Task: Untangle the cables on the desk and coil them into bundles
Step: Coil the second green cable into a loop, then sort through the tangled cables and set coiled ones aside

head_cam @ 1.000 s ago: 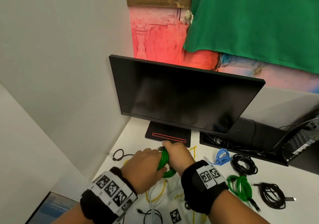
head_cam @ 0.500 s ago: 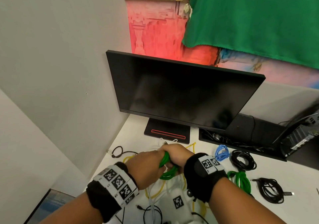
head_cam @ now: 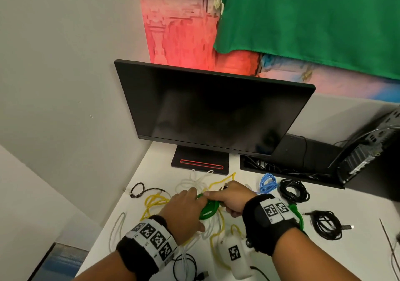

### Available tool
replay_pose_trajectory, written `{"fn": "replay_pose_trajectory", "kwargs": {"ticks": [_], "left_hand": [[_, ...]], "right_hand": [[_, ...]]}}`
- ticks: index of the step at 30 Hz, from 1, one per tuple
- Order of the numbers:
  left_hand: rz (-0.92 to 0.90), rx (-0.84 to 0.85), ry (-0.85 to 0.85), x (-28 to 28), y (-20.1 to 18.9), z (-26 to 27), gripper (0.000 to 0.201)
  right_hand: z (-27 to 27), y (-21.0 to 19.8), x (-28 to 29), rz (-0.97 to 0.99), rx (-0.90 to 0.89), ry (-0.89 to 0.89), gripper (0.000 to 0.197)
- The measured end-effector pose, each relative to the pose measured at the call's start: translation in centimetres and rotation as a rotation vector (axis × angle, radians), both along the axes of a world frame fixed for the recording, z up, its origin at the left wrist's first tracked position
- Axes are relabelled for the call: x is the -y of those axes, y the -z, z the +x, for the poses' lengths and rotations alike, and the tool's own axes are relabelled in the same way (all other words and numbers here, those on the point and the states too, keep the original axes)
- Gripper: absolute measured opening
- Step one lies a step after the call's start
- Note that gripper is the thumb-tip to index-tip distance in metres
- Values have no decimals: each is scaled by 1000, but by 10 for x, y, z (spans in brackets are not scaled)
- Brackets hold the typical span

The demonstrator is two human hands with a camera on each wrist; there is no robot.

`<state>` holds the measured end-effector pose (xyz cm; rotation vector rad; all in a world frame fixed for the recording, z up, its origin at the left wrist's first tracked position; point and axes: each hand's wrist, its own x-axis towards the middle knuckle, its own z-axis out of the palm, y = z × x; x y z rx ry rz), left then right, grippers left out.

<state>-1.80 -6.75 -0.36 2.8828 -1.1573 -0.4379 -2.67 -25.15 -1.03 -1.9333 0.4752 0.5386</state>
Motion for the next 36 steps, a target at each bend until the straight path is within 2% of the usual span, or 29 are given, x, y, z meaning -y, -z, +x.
{"fn": "replay_pose_trajectory", "kwargs": {"ticks": [2,4,7,10,15,20,23,26,30,33,36], "left_hand": [[-85,-26,-14,3,4,-1,63],[-157,-42,-15,3,9,-2,62],[-274,-132,-46,2,23,-8,66],[-296,-221,-41,4,40,-22,66],[-147,-319,68,19,70,-50,84],[214,-324,174,32,93,-65,77],[309,-322,92,34,96,-57,77],[267,-264,-34,21,101,-43,70],[236,-136,-224,-23,109,-17,70],[252,-74,-350,-61,111,9,73],[272,-100,-431,-89,111,36,77]], "right_hand": [[-10,8,15,147,-9,114,42],[-22,15,30,244,-25,184,28],[-42,28,45,221,9,226,4],[-60,43,53,236,73,350,3],[-94,72,78,344,116,690,11],[-116,91,100,555,171,924,2],[-117,97,101,640,179,975,3],[-115,105,99,592,155,984,7],[-107,112,97,602,150,1001,9],[-95,113,89,502,124,989,8],[-81,114,80,348,67,995,8]]}}
